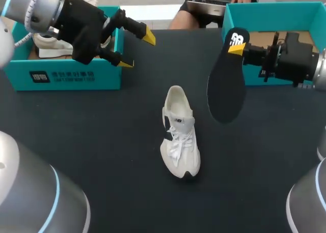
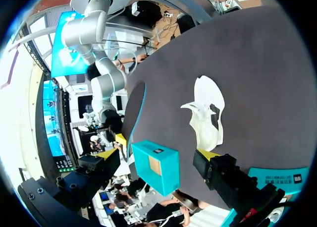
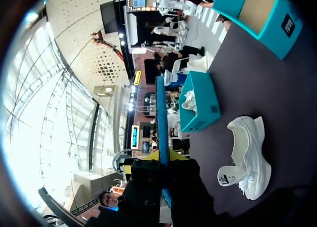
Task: Take the shoe out of the shoebox, open the shoe tongue, remove and reinsert the insole, then place the shoe into the shoebox
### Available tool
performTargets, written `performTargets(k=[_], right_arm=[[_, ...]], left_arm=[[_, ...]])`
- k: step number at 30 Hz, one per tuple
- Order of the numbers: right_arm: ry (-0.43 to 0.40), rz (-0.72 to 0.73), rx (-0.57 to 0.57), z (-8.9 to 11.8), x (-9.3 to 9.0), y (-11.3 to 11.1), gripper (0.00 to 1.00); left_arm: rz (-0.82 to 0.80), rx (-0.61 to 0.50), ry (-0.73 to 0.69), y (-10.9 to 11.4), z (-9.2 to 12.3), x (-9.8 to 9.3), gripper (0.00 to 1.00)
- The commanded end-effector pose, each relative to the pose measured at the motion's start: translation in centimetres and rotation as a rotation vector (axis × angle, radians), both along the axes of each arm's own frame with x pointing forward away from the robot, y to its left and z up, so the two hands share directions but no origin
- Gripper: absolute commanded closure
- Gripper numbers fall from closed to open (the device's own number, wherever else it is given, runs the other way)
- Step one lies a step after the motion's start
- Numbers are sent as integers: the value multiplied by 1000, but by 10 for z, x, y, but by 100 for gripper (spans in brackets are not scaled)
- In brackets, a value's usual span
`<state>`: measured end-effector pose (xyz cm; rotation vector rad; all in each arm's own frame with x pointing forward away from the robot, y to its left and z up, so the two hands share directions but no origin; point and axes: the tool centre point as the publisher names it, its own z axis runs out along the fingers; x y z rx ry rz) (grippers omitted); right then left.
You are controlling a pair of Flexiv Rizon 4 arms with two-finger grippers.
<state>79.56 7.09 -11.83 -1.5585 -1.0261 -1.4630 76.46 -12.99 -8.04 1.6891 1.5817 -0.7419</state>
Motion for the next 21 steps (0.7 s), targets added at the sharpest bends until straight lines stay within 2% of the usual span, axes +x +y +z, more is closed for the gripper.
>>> performTargets(k=[1,2,12,16,19,21], right_arm=[[82,139,11,-13,49,19,100],[138,203,-53,-12,53,21,100],[138,203,-53,-12,53,21,100],[137,209,-33,-14,56,24,100],[118,207,25,-13,60,34,100],[138,195,42,-13,59,39,100]], left_arm=[[0,1,-1,0,0,0,0],[0,1,-1,0,0,0,0],[0,1,-1,0,0,0,0],[-2,-229,-59,-6,-8,3,0],[-11,-355,-89,-9,-15,1,0],[-16,-408,-114,-11,-22,-1,0]])
